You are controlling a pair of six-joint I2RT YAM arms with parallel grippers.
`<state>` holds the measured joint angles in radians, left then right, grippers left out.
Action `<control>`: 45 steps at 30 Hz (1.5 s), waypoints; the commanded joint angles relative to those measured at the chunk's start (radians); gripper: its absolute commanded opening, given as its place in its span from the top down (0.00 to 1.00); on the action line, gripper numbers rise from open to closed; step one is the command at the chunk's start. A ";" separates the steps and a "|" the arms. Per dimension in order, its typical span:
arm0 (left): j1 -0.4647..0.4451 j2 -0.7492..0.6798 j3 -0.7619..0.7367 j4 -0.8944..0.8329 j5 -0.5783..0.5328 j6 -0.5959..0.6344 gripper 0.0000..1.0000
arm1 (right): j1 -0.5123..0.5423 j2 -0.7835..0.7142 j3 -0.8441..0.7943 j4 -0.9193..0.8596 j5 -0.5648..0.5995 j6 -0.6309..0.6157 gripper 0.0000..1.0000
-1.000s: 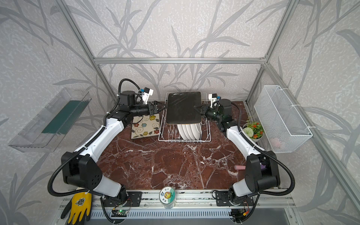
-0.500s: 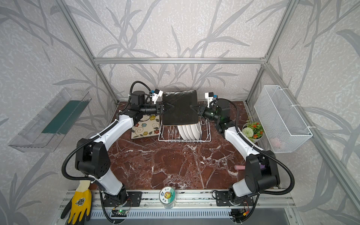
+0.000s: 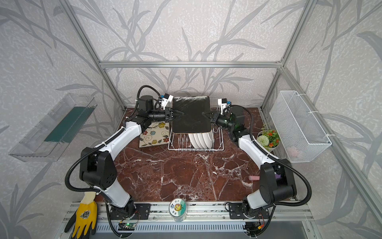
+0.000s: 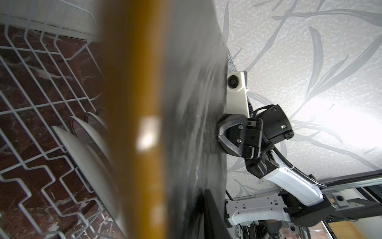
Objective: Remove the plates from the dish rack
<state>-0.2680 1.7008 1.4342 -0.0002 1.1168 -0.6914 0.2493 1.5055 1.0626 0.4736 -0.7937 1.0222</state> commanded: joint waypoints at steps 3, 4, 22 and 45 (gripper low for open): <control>-0.017 -0.008 0.032 -0.024 0.008 0.046 1.00 | 0.008 -0.018 0.021 0.154 -0.012 0.018 0.95; -0.017 -0.007 0.035 -0.031 0.004 0.048 1.00 | 0.008 -0.018 0.020 0.152 -0.009 0.018 0.94; -0.011 -0.037 0.014 0.098 -0.066 -0.077 1.00 | 0.008 -0.036 0.029 0.059 0.016 -0.021 0.58; 0.023 -0.069 0.019 0.220 -0.077 -0.201 1.00 | -0.016 -0.150 0.044 -0.282 0.181 -0.173 0.01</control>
<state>-0.2569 1.6947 1.4025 0.0845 1.0119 -0.8589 0.2386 1.3994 1.0679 0.2722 -0.6575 0.9184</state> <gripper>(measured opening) 0.149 0.990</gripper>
